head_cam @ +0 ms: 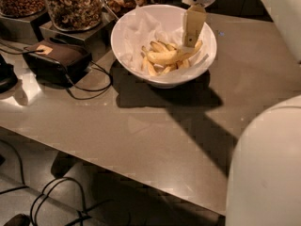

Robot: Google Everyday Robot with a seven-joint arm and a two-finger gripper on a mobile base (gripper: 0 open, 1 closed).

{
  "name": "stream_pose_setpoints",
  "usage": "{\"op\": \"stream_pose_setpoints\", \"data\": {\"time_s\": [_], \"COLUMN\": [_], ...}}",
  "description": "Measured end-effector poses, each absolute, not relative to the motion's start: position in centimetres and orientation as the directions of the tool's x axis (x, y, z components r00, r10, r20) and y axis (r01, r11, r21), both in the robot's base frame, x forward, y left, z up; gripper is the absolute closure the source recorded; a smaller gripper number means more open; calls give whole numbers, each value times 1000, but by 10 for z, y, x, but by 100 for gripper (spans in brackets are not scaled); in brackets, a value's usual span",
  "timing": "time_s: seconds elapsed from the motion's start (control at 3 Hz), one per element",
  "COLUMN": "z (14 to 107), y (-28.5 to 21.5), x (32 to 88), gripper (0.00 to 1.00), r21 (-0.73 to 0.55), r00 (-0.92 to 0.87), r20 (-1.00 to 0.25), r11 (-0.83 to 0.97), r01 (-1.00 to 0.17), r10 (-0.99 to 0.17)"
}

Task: Pick banana from white bowl

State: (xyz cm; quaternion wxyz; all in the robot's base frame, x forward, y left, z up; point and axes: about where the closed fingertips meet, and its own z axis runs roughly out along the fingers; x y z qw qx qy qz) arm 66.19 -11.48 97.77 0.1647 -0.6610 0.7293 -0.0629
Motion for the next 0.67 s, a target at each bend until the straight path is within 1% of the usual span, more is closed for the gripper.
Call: {"op": "stream_pose_setpoints", "data": {"time_s": [0.33, 0.67], "z": [962, 946], "y": [-117, -115], "x": [674, 677], "gripper": [11, 25], "r21": [-294, -275], "r00": [-68, -60], "r20": [-134, -121], "r11": [105, 92], "r01": [-950, -957], "r10": [-989, -991]}}
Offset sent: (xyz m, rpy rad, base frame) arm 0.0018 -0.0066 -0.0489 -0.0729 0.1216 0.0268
